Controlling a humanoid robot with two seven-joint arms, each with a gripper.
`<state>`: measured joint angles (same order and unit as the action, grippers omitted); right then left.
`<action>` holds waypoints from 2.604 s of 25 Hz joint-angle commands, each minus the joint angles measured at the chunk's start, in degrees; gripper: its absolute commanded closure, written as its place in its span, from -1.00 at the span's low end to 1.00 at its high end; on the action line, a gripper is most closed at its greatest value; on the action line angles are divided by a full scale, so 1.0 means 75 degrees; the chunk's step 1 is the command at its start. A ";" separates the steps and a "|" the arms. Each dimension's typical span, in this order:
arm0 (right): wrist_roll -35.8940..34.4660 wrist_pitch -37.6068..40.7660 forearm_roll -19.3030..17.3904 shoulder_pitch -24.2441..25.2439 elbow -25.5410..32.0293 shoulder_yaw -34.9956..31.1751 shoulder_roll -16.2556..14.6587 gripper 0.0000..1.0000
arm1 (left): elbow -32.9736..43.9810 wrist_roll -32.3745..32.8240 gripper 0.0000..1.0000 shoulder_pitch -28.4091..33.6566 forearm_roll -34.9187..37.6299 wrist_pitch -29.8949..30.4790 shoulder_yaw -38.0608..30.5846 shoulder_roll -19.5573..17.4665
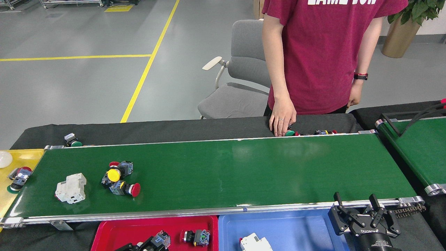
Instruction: Pick switch part from conveyor to tray
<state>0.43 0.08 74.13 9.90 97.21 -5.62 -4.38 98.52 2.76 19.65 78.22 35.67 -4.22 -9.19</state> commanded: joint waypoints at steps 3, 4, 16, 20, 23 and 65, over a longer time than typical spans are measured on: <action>-0.0010 0.0025 -0.0017 -0.0055 0.0129 -0.0013 -0.0002 -0.95 | 0.0106 -0.0110 -1.00 -0.0031 -0.0093 -0.0315 -0.0656 0.0007; -0.0010 0.0025 -0.0017 -0.0055 0.0117 -0.0013 -0.0002 -0.95 | 0.0106 -0.0145 -1.00 -0.0031 -0.0175 -0.0502 -0.0996 0.0065; -0.0010 0.0036 -0.0017 -0.0067 0.0152 -0.0013 -0.0002 -0.96 | -0.0492 -0.0133 -1.00 -0.0406 -0.0773 -0.1604 -0.2555 0.0100; -0.0010 0.0036 -0.0017 -0.0078 0.0164 -0.0013 -0.0002 -0.96 | -0.0749 -0.0122 -1.00 -0.1003 0.0094 -0.1628 -0.2555 0.0124; -0.0010 0.0036 -0.0017 -0.0078 0.0176 -0.0013 -0.0002 -0.96 | -0.1207 -0.0122 -1.00 -0.1542 0.0517 -0.1628 -0.2520 0.0135; -0.0034 0.0165 -0.0017 -0.0160 0.0211 0.0011 0.0232 -0.97 | -0.5590 -0.0813 0.91 -0.4390 0.0435 -0.2272 -0.1817 -0.0872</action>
<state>0.45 1.08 74.11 9.30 97.97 -5.45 -2.59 53.58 -2.74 -14.06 81.79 15.89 -18.31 -15.73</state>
